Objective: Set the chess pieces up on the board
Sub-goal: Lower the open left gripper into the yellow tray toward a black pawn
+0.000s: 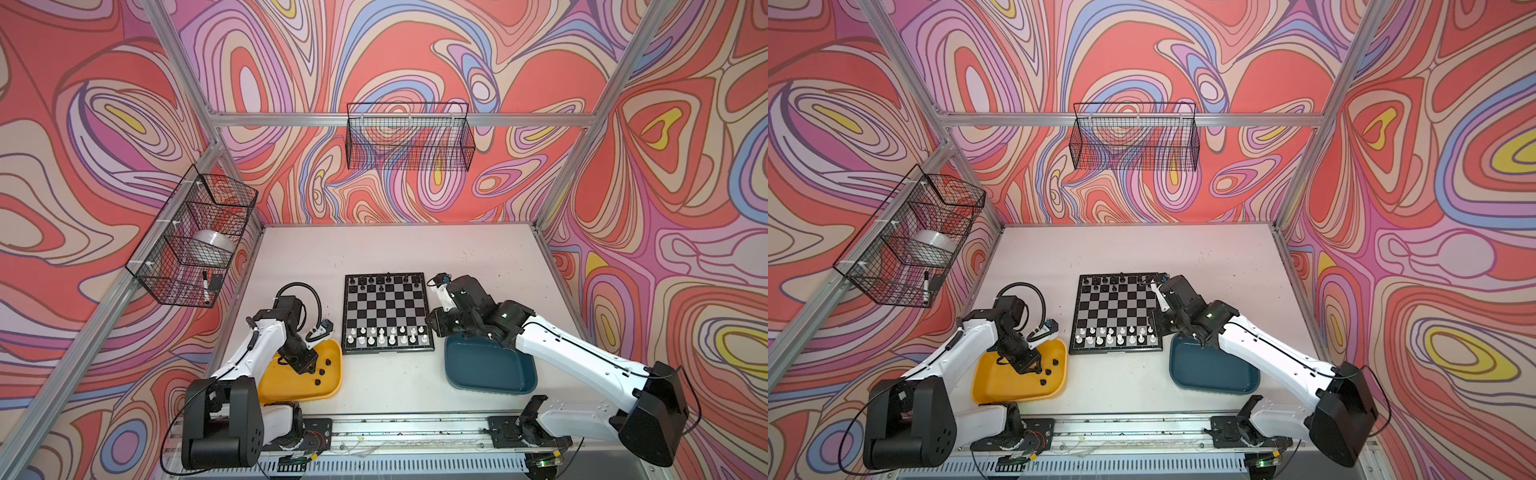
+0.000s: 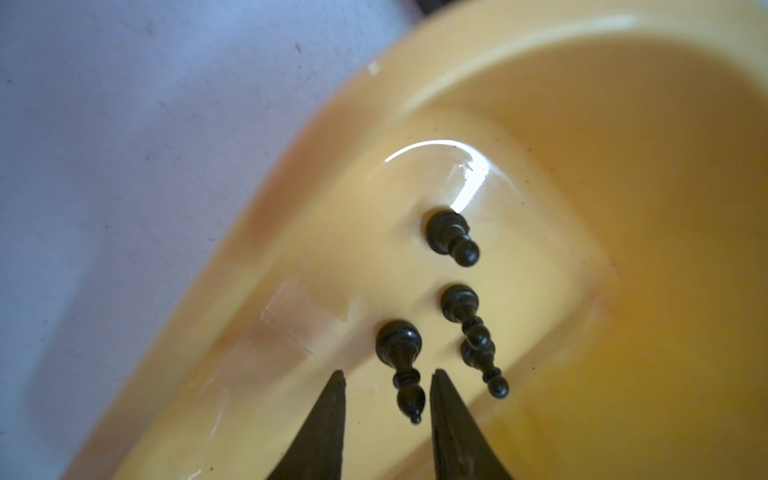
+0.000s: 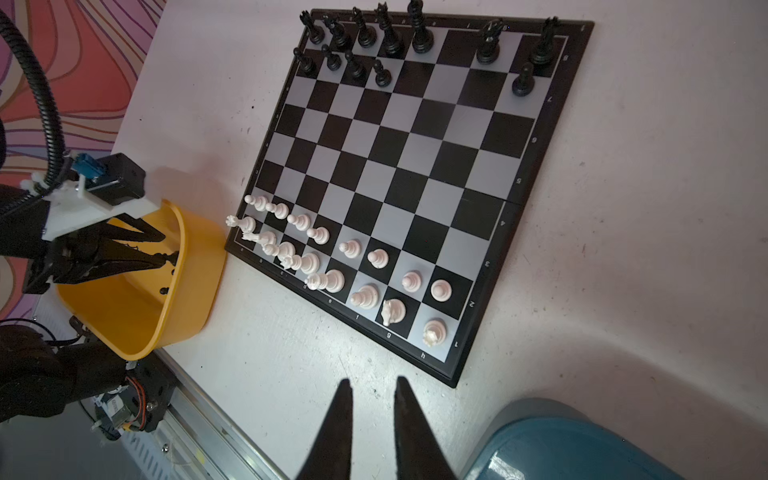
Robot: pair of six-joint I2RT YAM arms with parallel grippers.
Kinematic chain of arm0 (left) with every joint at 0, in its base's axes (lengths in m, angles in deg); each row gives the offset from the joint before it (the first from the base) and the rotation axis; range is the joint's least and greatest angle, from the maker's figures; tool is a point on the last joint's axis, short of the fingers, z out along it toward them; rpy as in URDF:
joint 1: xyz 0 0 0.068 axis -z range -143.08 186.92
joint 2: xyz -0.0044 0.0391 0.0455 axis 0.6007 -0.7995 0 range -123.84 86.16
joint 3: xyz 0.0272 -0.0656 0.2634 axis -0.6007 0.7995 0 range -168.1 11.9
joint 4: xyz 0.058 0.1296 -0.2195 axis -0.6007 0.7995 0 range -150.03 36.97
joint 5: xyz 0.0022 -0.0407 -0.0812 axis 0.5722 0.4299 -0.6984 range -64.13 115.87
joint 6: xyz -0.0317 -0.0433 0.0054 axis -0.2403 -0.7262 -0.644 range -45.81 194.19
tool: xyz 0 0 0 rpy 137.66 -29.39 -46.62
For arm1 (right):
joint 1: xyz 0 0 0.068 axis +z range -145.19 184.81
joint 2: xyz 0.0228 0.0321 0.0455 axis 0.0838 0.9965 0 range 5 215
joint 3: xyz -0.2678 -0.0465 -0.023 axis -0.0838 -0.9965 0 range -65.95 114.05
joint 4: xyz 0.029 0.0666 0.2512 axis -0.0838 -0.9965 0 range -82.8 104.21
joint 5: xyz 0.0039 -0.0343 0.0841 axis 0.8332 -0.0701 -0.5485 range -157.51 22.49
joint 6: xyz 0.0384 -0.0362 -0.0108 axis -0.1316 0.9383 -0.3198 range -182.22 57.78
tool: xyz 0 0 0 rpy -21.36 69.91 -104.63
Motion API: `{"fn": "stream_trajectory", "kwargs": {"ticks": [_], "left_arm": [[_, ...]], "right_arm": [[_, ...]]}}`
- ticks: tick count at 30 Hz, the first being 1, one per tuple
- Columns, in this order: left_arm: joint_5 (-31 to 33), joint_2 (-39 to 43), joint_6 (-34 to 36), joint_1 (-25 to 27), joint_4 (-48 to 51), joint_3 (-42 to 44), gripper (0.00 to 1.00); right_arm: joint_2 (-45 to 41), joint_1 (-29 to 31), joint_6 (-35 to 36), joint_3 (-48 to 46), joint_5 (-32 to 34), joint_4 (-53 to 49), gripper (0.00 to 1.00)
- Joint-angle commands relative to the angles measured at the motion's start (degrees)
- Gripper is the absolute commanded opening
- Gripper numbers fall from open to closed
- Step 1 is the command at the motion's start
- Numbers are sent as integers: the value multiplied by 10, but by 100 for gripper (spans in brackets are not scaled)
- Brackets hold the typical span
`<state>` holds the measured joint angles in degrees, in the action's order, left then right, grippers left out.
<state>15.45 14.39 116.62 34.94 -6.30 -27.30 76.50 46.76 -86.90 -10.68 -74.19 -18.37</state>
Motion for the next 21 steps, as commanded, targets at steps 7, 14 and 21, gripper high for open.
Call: {"fn": "stream_trajectory", "kwargs": {"ticks": [7, 14, 21], "left_arm": [[-25, -3, 2, -4, 25, -28, 42], [-25, 4, 1, -4, 38, -38, 42], [-16, 14, 8, -4, 37, -19, 38]], "right_arm": [[-4, -3, 3, 0, 3, -3, 19], [-9, -3, 1, -6, 5, -1, 19], [-10, -3, 2, -9, 5, 3, 19]]}}
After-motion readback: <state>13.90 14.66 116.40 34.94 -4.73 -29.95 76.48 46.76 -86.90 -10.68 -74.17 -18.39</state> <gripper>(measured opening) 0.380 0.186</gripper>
